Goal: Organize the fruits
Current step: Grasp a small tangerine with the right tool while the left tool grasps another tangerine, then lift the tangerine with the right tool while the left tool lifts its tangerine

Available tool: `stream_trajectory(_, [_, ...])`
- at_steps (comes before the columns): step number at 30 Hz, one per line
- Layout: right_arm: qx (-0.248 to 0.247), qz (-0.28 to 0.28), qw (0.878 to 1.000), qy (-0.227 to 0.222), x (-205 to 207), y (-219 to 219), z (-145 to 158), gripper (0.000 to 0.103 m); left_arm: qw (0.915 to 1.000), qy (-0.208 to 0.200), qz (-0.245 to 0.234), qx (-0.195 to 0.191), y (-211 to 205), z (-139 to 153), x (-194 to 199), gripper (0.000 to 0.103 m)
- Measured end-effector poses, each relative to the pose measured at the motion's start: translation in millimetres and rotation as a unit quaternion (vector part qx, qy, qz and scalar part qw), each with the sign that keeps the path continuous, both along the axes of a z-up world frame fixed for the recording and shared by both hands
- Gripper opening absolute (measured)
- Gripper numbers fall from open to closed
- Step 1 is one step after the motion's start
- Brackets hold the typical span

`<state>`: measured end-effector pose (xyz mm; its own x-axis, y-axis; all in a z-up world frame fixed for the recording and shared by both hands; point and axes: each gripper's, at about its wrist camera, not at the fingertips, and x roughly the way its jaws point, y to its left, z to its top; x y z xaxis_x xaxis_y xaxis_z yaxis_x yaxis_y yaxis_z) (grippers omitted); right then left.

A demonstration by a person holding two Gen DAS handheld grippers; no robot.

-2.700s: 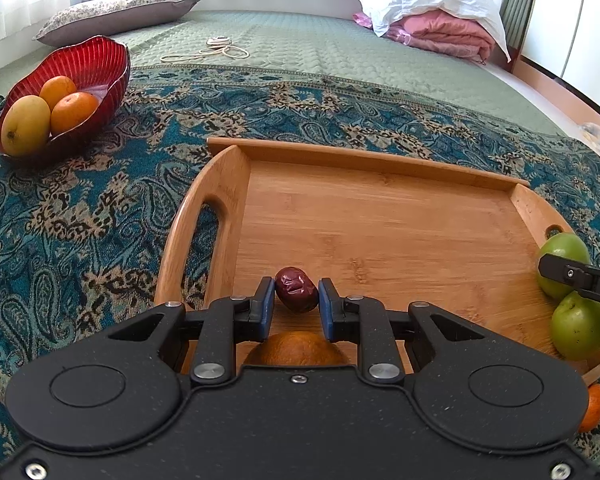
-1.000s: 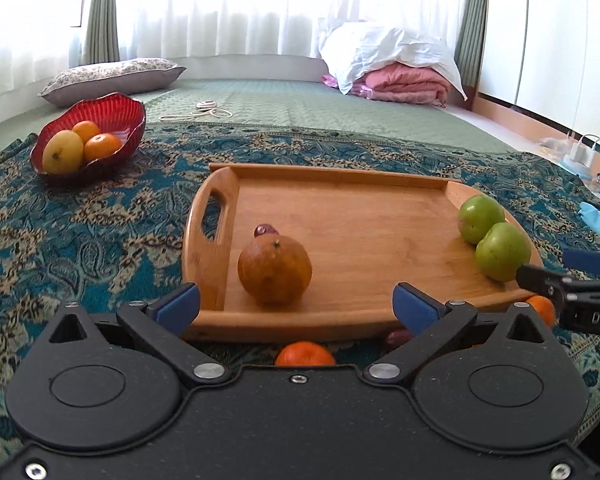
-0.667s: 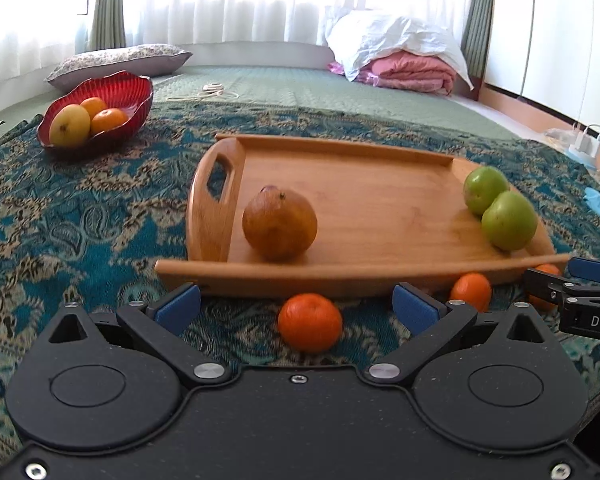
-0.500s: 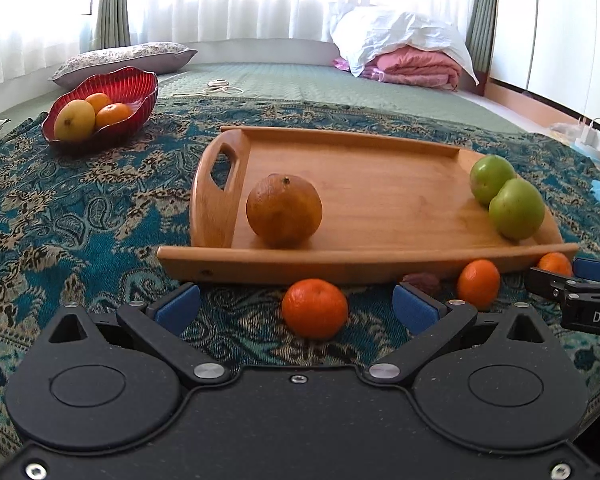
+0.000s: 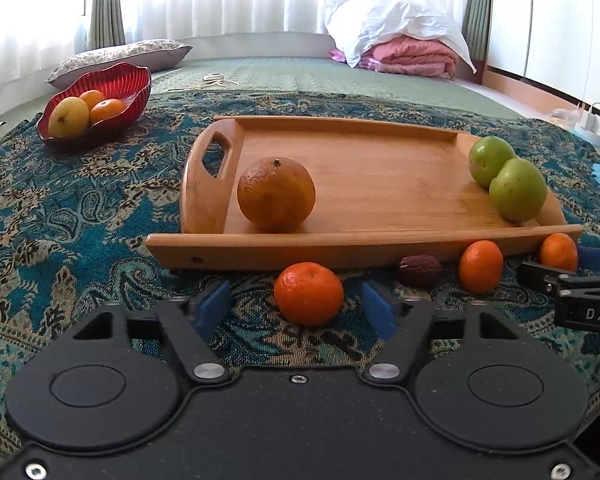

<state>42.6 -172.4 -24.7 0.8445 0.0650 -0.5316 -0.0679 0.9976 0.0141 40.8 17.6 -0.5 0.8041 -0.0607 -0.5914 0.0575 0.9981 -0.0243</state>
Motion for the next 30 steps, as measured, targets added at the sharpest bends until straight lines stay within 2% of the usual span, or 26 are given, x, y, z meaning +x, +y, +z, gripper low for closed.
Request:
stream_trajectory(3, [0.001, 0.001, 1.0, 0.001, 0.0, 0.7, 0.2, 0.081, 1.0, 0.002, 0.0, -0.006, 1.2, 1.6, 0.3, 0.046])
stream_trajectory(5, [0.0, 0.001, 1.0, -0.001, -0.9, 1.6, 0.7, 0.07, 0.9999, 0.005, -0.003, -0.011, 1.6, 3.0, 0.2, 0.033])
stream_trajectory(8, [-0.013, -0.012, 1.0, -0.004, -1.3, 4.1, 1.8, 0.05, 0.9999, 0.005, -0.002, -0.014, 0.8, 6.4, -0.7, 0.033])
stream_trajectory(10, [-0.026, -0.027, 0.999, -0.003, -0.1, 4.5, 1.5, 0.044, 0.9999, 0.007, -0.001, -0.015, 0.9, 7.5, -0.8, 0.033])
stream_trajectory(18, [-0.022, -0.027, 0.999, -0.014, -4.8, 3.6, 11.3, 0.042, 0.9998, -0.014, 0.004, -0.012, 2.3, 22.1, -3.8, 0.033])
stream_trajectory(24, [-0.002, -0.021, 0.999, -0.041, -7.9, 3.6, 34.7, 0.042, 0.9995, -0.031, 0.001, -0.011, -0.9, 44.4, 0.1, 0.033])
stream_trajectory(30, [0.012, -0.008, 0.998, -0.057, 11.5, 6.8, 60.2, 0.042, 0.9991, -0.036, -0.022, -0.01, -7.2, 67.1, 20.6, 0.033])
